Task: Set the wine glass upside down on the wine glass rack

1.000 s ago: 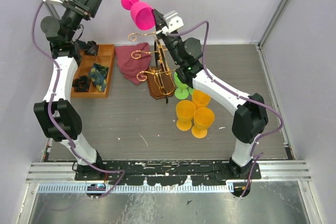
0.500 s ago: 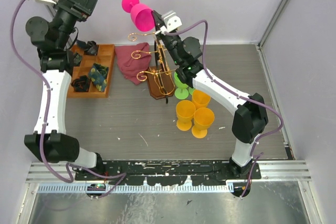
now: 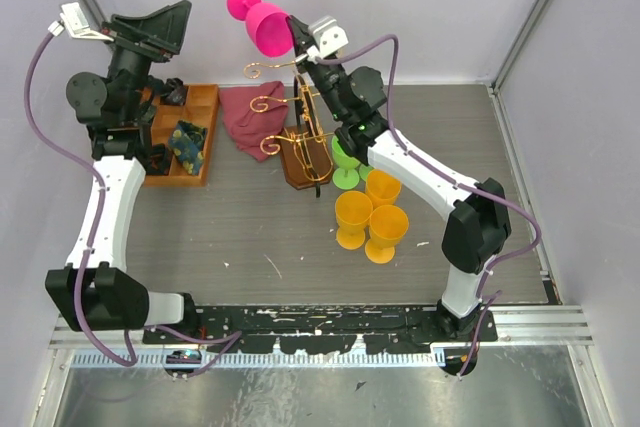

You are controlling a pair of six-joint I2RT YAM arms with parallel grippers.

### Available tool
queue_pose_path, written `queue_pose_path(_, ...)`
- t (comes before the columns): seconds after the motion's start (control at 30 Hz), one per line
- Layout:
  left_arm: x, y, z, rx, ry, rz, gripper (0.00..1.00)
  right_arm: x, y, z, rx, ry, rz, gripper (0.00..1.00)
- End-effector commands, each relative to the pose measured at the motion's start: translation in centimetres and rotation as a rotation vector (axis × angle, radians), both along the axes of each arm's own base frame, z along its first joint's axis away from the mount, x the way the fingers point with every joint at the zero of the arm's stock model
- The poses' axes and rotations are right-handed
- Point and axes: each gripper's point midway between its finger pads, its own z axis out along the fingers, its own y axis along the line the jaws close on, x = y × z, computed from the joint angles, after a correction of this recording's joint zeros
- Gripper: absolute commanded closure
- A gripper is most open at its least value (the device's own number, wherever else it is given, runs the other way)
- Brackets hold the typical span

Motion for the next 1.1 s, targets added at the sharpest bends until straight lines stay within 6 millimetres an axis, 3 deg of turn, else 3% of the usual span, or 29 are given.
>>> queue_pose_path(0.0, 0.3, -0.8, -0.4, -0.028, 0.012, 0.017, 0.02, -2.4, -0.9, 5.2, 0.103, -0.104, 0.05, 1.0)
queue_pose_path(0.27, 4.5, -3.1, -5.6, -0.201, 0.266, 0.021, 0.05, -3.4, 0.1, 5.4, 0.164, -0.129, 0.14, 1.0)
queue_pose_path(0.47, 5.7, -3.8, -6.6, -0.315, 0.322, -0.006, 0.02, -4.0, 0.6, 5.3, 0.191, -0.127, 0.196, 1.0)
queue_pose_path(0.93, 5.9, -5.6, -5.5, -0.494, 0.332, -0.127, 0.01, -3.9, 2.0, 3.4, 0.18, -0.12, 0.254, 1.0)
queue_pose_path(1.07, 6.0, -5.7, -5.1, -0.521, 0.316, -0.147, 0.08, -4.1, 2.1, 3.1, 0.177, -0.124, 0.267, 1.0)
